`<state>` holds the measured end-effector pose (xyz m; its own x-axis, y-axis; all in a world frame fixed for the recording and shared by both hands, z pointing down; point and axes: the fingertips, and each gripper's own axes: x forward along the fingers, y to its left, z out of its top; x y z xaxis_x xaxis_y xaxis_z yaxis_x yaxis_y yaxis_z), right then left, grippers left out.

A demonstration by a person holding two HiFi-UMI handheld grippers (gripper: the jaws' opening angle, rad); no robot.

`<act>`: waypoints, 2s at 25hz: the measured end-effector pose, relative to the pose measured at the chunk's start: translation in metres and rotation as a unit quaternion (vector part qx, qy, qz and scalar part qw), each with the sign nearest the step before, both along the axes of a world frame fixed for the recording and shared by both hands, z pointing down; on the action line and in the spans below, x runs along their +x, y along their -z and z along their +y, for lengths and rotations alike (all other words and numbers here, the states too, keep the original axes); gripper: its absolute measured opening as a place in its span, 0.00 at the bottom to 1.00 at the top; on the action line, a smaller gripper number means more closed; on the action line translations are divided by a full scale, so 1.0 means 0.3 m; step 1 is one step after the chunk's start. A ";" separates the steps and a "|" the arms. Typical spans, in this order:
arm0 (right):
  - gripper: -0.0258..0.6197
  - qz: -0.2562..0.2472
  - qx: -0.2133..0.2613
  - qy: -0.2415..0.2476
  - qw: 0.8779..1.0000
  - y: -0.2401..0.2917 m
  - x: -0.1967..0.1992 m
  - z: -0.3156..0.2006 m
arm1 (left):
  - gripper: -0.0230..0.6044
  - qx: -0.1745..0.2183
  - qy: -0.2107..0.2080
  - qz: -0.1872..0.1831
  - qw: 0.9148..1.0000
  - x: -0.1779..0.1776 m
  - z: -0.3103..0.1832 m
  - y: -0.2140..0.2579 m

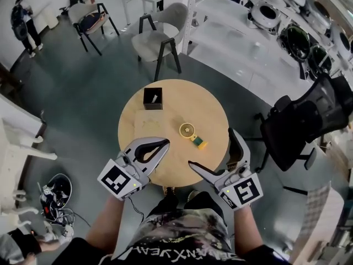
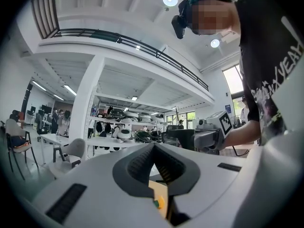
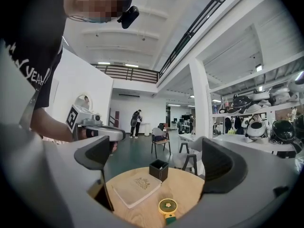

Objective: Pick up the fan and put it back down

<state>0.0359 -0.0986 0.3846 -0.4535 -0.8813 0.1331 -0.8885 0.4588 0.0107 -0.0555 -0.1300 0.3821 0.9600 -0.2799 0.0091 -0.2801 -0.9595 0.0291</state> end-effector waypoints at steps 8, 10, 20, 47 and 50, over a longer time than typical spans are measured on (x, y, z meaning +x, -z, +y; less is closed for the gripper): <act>0.95 -0.017 0.004 0.025 1.000 0.007 0.031 -0.077 | 0.06 0.000 0.029 -0.008 1.000 0.048 -0.054 -0.006; 0.95 -0.017 0.002 0.035 0.999 0.004 0.047 -0.093 | 0.06 0.000 0.041 -0.010 0.999 0.069 -0.067 -0.004; 0.95 -0.020 -0.002 0.060 0.998 -0.016 0.109 -0.149 | 0.06 -0.004 0.069 -0.017 0.997 0.130 -0.103 -0.016; 0.95 0.006 -0.072 0.057 0.996 -0.260 0.129 -0.237 | 0.06 -0.003 0.092 -0.012 0.996 0.128 -0.113 -0.012; 0.95 0.004 -0.087 0.042 0.995 -0.309 0.146 -0.254 | 0.06 -0.003 0.095 -0.013 0.995 0.126 -0.114 -0.010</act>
